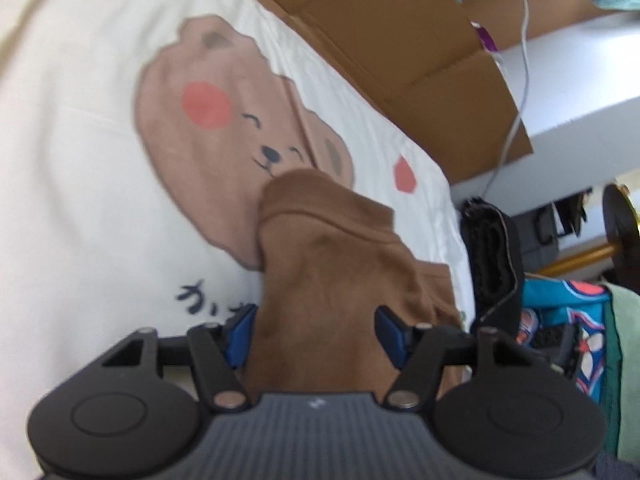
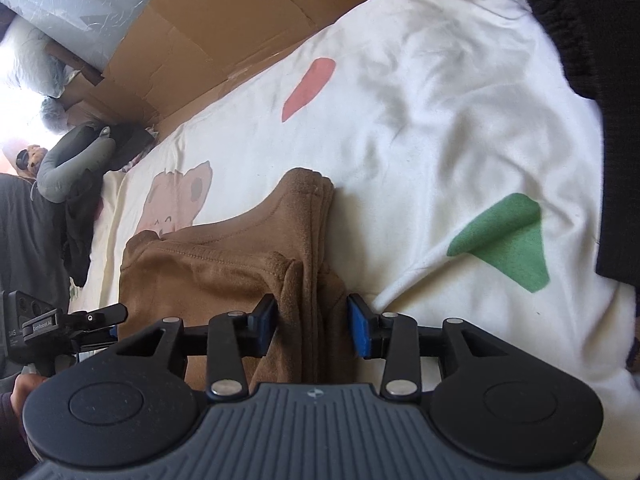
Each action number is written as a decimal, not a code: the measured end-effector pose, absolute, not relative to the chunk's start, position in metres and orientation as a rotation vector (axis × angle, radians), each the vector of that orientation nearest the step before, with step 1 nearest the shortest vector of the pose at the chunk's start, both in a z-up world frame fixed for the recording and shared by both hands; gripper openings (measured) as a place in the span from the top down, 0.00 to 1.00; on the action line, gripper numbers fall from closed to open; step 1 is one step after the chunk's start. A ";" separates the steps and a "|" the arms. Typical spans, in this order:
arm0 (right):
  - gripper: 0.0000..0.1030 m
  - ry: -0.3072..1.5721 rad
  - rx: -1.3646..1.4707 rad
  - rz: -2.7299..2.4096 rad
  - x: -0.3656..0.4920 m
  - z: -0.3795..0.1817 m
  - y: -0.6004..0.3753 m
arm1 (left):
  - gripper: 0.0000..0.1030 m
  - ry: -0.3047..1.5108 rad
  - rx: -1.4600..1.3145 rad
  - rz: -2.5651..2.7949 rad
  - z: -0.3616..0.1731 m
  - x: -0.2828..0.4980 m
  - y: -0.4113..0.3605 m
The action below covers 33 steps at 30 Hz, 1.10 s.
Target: Fold clothes
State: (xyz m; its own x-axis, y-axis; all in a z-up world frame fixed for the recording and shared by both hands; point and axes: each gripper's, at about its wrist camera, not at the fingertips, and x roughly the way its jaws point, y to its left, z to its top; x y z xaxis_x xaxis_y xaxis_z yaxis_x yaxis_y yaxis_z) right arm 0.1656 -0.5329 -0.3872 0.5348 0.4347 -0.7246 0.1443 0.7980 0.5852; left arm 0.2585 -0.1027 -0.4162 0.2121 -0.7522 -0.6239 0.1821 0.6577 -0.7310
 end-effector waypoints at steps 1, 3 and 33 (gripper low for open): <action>0.57 1.010 0.651 0.194 0.167 -0.387 -0.533 | 0.37 1.194 -0.589 -0.711 -0.418 0.260 -0.104; 0.64 1.017 0.644 0.202 0.170 -0.386 -0.532 | 0.43 1.207 -0.611 -0.721 -0.421 0.264 -0.107; 0.85 1.017 0.580 0.157 0.169 -0.370 -0.513 | 0.90 1.193 -0.544 -0.628 -0.411 0.250 -0.112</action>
State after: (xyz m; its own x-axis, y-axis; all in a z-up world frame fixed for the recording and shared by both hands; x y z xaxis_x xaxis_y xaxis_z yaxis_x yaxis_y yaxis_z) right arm 0.1689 -0.5131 -0.3705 0.5291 0.3854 -0.7560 0.1389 0.8396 0.5252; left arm 0.2498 -0.1124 -0.4110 0.2406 -0.7002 -0.6722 0.1580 0.7116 -0.6846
